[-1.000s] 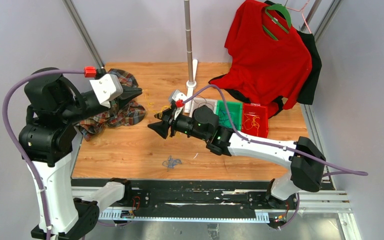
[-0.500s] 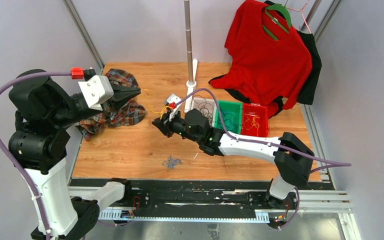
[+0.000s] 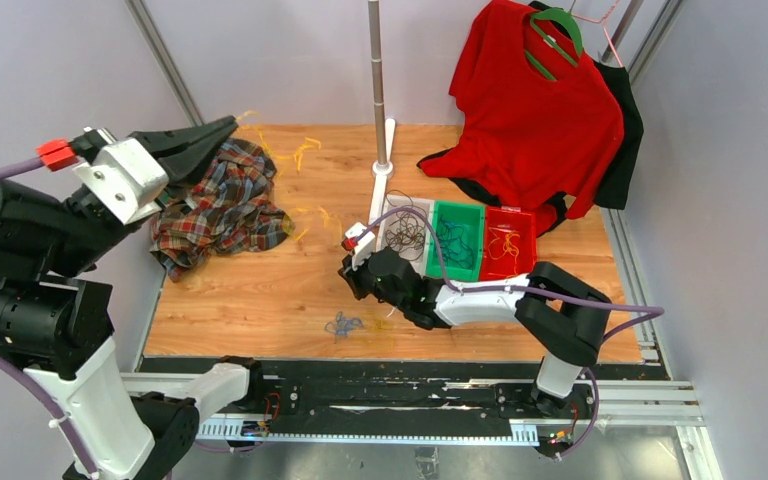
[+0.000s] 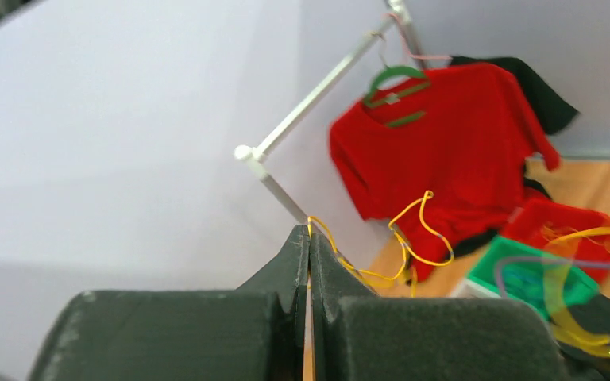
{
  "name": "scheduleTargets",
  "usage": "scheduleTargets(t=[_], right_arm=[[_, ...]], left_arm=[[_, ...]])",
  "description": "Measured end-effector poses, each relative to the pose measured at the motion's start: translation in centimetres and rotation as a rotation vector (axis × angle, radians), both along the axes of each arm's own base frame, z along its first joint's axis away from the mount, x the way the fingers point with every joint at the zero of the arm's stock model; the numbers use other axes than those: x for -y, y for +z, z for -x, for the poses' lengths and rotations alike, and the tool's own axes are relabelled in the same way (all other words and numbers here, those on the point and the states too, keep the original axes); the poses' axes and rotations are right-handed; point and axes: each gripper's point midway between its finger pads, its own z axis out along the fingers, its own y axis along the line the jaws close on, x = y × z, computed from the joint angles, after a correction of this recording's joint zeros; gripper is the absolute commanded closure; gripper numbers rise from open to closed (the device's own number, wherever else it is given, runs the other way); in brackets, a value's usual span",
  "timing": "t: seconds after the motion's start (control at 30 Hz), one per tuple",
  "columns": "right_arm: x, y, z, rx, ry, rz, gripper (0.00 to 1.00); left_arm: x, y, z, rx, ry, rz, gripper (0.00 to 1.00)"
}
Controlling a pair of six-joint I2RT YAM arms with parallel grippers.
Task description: Untangle the cables
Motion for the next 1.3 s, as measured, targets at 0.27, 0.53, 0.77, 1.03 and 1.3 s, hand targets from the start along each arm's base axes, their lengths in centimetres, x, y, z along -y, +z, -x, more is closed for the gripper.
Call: scheduleTargets(t=[0.27, 0.53, 0.77, 1.03, 1.3], right_arm=[[1.6, -1.9, 0.0, -0.023, -0.041, 0.028, 0.67], [4.6, 7.7, -0.6, 0.088, -0.079, -0.104, 0.39], [9.0, 18.2, 0.9, 0.240, -0.033, -0.191, 0.38], [11.0, 22.8, 3.9, 0.299, 0.118, -0.149, 0.30], [6.2, 25.9, 4.6, 0.282, 0.301, -0.158, 0.29]], left_arm=[[-1.1, 2.8, -0.9, 0.086, 0.077, 0.085, 1.00], [0.4, -8.3, -4.7, -0.219, 0.017, 0.019, 1.00], [1.3, -17.7, -5.7, -0.436, -0.034, -0.052, 1.00], [1.6, -22.2, -5.4, -0.507, -0.065, -0.104, 1.00], [3.0, -23.5, -4.0, -0.535, -0.149, -0.148, 1.00]])
